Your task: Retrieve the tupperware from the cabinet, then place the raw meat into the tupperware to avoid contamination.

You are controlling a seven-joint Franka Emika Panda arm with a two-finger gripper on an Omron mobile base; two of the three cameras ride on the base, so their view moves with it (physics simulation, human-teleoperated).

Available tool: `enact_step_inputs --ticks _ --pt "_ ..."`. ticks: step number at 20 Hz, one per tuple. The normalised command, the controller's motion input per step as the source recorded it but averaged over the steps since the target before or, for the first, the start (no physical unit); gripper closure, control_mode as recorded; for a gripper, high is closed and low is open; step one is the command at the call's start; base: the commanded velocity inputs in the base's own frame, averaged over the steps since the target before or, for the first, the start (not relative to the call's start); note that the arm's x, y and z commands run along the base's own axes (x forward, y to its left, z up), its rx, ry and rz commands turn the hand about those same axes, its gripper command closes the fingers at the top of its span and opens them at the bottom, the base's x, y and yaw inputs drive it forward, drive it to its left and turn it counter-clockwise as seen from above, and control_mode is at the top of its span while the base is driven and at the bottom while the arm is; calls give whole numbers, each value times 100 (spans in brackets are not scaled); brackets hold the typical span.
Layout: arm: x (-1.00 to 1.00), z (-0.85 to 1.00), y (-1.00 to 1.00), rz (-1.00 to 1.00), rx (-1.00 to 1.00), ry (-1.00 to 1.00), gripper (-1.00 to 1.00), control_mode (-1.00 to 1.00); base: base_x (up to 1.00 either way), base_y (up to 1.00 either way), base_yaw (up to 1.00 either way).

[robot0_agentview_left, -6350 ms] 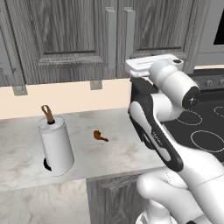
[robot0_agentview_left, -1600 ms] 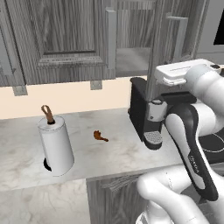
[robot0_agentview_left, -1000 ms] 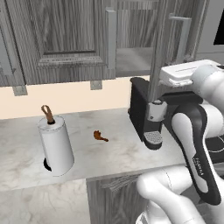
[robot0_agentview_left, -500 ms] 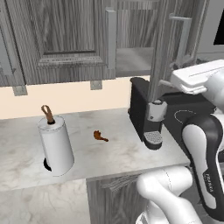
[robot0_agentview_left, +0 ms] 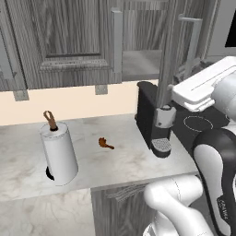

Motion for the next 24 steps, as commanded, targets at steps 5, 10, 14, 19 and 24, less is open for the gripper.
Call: enact_step_inputs --ticks 5,10,14,19,24 --pt "-26 -2 55 -3 -31 5 -100 -100 0 0 0" --pt "-8 -10 52 -8 -31 0 -100 -100 0 0 0" --pt "2 -17 39 -12 -31 2 -100 -100 0 0 0" --pt "11 -19 25 -13 -30 6 -100 -100 0 0 0" --pt "20 -17 15 -15 -29 8 -100 -100 0 0 0"
